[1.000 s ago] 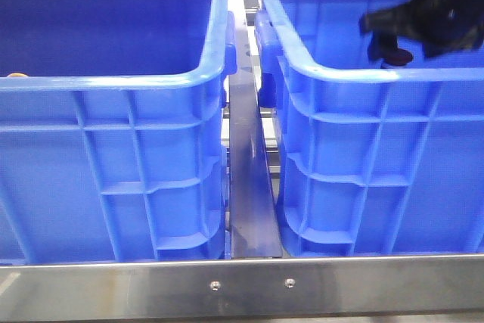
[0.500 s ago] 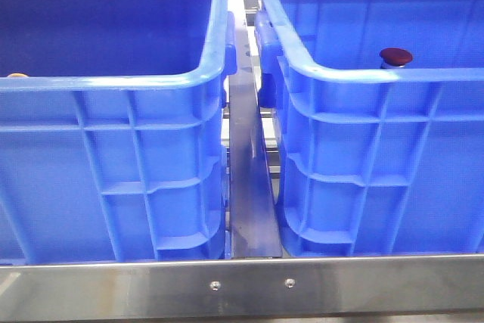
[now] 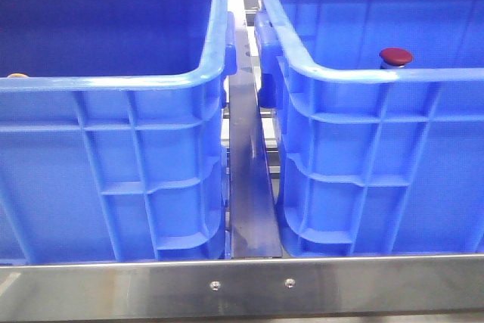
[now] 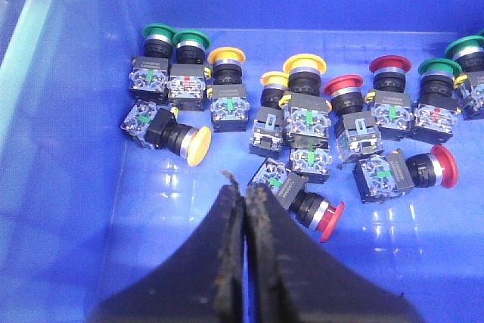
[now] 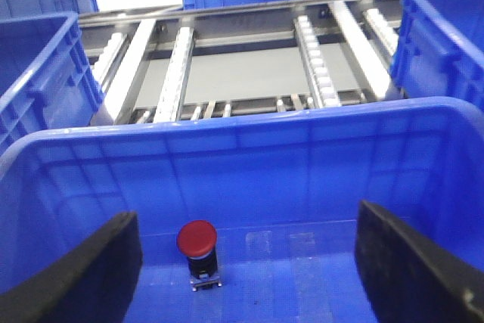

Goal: Pick red and yellow buttons and place in box
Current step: 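Open the right gripper and lift it off the red button, then lower the left gripper toward a yellow-capped push button, then grasp the yellow button with the left gripper and lift it, then grasp the yellow button's cap with the right gripper, then release the left gripper and carry the yellow button toward the other bin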

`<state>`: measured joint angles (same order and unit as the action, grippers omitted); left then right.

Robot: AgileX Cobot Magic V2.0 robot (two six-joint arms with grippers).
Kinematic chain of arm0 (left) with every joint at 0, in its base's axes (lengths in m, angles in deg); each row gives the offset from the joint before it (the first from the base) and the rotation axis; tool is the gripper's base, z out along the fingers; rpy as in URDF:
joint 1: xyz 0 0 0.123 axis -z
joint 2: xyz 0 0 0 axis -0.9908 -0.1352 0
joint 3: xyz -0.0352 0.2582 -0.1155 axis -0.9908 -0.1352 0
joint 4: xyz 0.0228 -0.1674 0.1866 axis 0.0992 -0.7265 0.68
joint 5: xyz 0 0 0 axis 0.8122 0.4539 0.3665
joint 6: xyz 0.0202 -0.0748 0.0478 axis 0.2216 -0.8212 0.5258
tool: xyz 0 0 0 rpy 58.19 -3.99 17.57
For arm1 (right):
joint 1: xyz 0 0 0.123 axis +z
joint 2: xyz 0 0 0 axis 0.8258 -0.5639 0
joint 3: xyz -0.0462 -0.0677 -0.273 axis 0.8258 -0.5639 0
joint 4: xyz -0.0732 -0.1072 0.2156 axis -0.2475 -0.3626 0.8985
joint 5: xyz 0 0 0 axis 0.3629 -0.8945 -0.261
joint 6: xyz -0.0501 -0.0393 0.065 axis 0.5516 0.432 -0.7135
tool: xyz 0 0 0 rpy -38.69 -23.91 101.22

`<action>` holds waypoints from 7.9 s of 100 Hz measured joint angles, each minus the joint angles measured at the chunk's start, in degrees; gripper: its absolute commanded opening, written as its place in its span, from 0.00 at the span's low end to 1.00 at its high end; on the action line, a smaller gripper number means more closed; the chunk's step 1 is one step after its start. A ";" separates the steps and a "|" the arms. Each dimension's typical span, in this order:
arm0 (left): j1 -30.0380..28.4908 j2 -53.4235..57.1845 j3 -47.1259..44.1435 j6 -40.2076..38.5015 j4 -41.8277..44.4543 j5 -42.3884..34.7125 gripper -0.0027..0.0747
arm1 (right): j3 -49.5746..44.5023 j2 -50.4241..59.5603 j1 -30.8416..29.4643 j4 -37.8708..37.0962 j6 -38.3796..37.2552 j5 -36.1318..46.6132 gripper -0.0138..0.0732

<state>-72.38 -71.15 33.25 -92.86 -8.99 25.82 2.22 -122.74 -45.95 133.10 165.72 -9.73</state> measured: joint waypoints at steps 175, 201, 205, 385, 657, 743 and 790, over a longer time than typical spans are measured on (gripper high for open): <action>0.00 -37.37 18.73 5.97 -9.58 -0.07 0.88 | -0.95 3.17 0.00 0.39 0.00 -0.56 0.04; 0.00 -45.58 21.40 5.97 -9.47 -1.02 0.88 | -0.95 3.17 0.00 0.39 0.00 -0.56 0.04; 0.00 -46.45 21.52 5.97 -9.39 -1.53 0.88 | -0.95 3.17 0.00 0.39 0.00 -0.56 0.04; 18.50 -25.66 21.63 6.07 -6.62 0.08 0.01 | -0.95 3.17 0.00 0.39 0.00 -0.83 0.04; 49.20 -24.03 21.63 6.07 -6.40 -5.02 0.75 | 12.20 -26.39 10.56 5.14 -26.98 -62.73 0.41; 28.80 -15.79 17.93 3.22 -5.97 -1.56 0.89 | 14.17 -26.39 -7.88 4.92 -14.59 -56.25 0.41; -2.56 4.34 5.45 -1.54 -2.21 0.91 0.89 | 14.17 -26.39 -20.43 4.92 -4.08 -55.75 0.41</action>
<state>-74.94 -66.81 38.70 -94.41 -11.20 26.73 16.39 -149.13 -66.37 138.03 161.64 -65.48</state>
